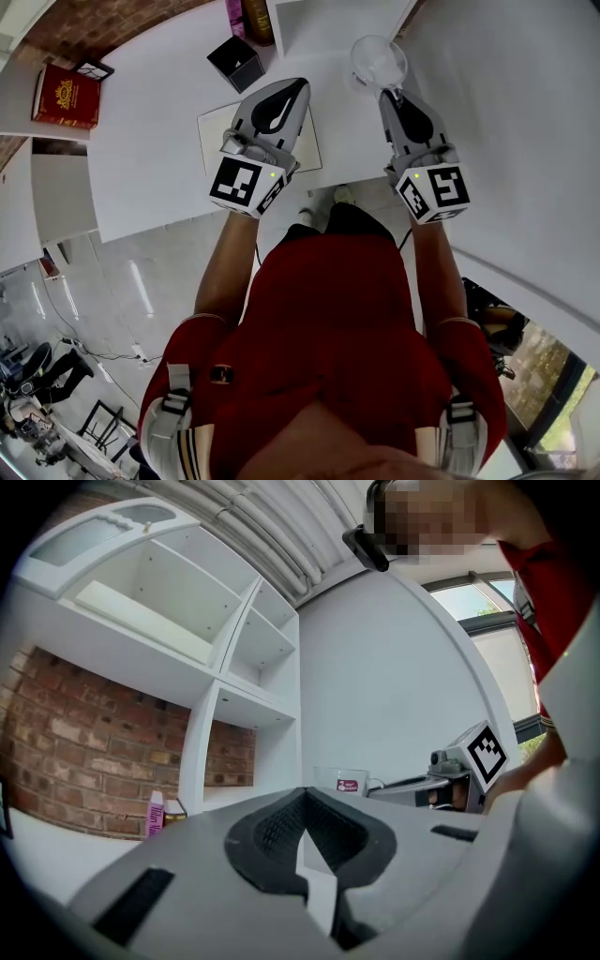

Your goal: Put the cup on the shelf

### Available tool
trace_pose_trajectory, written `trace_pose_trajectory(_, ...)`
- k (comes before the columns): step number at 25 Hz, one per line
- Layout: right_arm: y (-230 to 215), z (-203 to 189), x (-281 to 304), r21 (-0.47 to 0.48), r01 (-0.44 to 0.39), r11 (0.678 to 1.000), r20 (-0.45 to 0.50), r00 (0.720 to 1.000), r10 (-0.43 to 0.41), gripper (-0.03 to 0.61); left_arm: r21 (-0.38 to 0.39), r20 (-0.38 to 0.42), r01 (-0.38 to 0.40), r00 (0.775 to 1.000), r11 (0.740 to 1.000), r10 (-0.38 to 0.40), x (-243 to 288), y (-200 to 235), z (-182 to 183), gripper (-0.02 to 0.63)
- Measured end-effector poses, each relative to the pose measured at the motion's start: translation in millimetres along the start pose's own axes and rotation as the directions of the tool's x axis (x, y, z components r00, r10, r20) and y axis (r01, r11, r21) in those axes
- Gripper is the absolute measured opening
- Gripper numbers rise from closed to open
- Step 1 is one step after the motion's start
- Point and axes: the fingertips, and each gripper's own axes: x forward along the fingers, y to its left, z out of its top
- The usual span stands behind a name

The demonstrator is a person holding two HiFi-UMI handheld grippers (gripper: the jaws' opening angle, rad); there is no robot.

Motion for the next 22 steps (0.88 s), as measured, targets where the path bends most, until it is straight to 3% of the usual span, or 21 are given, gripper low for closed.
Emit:
trace_pose_trajectory(11,-60,-34,51,-0.037,-0.102,0.994,-0.05,0.994,0.1,0.025,0.006,-0.024,-0.136,0.99,0.991,0.136,53,24,-27,0.005)
trace_pose_trajectory(22,-93,-57,81,-0.01,-0.199,0.98,-0.076,0.977,0.198,0.025,0.013,-0.072,-0.242,0.967,0.97,0.243,89,29,-59,0.005)
